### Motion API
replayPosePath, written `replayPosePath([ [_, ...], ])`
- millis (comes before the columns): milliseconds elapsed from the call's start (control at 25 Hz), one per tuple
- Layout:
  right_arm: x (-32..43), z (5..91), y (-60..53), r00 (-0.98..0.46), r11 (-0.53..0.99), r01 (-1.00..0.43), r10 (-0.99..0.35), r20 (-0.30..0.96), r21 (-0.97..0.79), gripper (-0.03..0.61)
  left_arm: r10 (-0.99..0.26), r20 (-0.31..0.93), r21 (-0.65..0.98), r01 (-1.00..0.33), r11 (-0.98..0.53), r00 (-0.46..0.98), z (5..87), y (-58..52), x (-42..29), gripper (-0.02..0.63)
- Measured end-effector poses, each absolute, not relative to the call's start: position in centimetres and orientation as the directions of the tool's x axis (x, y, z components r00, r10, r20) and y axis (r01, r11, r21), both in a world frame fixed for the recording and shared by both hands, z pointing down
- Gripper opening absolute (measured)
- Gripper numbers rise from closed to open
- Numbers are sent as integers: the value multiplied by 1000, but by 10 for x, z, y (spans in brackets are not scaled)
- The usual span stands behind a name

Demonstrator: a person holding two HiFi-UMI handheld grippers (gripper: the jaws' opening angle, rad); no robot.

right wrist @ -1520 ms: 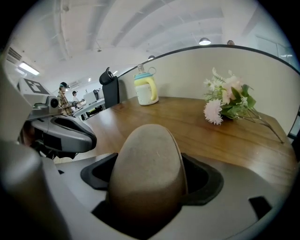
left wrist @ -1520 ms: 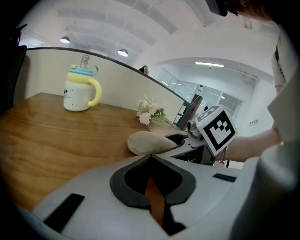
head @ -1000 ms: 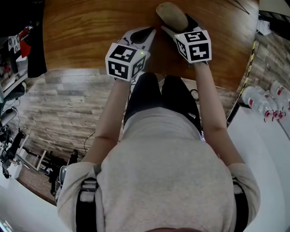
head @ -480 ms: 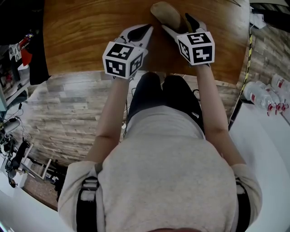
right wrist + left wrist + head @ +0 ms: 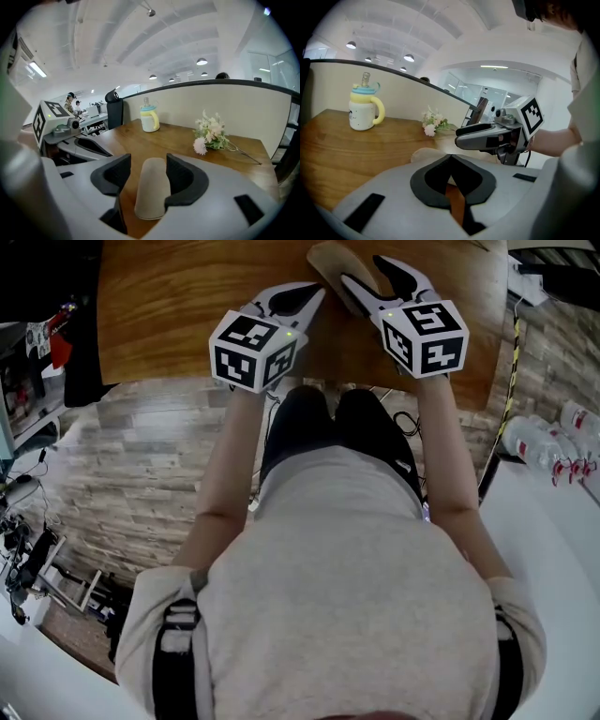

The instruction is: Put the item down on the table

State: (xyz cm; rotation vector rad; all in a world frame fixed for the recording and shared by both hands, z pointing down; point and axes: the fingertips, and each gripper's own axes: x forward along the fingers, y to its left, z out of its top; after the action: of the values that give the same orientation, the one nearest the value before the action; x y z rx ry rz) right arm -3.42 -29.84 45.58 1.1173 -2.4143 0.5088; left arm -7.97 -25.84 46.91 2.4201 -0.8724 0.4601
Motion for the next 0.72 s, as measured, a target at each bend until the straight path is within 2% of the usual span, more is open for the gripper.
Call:
replayPosePath([
  [80,-29,446,-297,-586,602,-784,-639,499,-149,220,-495,471,343,-669,-660,730,460,-257,-75,15],
  [280,-19,415,-289,-596,608,-783,-673,438,-132,174,-536,455,275,-685,-675,711,429,-258,-69,15],
  [440,-15,390,-281,-616,622,-773,-689,381,-124,125,-603,382,226,-704,-674,700,394,-262,-67,15],
  [640,-12,354,-270,-667,659,-740,-688,287,-138,11,-660,288,235,-720,-653,694,358,-261,-66,15],
  [720,-13,344,-266,-682,672,-727,-684,259,-140,11,-667,264,245,-718,-652,696,349,-260,-67,15],
])
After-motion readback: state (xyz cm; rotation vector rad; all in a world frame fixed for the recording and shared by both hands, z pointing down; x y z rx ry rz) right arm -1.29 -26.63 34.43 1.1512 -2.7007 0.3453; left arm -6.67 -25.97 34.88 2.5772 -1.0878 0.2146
